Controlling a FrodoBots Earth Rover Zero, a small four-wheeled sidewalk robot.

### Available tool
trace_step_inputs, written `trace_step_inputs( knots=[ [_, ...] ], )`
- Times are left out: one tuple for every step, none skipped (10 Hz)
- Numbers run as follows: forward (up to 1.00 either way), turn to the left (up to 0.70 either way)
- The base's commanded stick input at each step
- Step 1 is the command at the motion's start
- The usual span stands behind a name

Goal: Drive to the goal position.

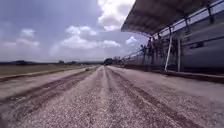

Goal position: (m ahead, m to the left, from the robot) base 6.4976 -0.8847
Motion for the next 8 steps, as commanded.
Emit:
trace_step_inputs(
  knots=[
    [1.0,0.19],
    [1.0,0.22],
    [1.0,0.24],
    [1.0,0.27],
    [1.0,0.19],
    [1.0,0.11],
    [1.0,0.03],
    [1.0,0.0]
  ],
)
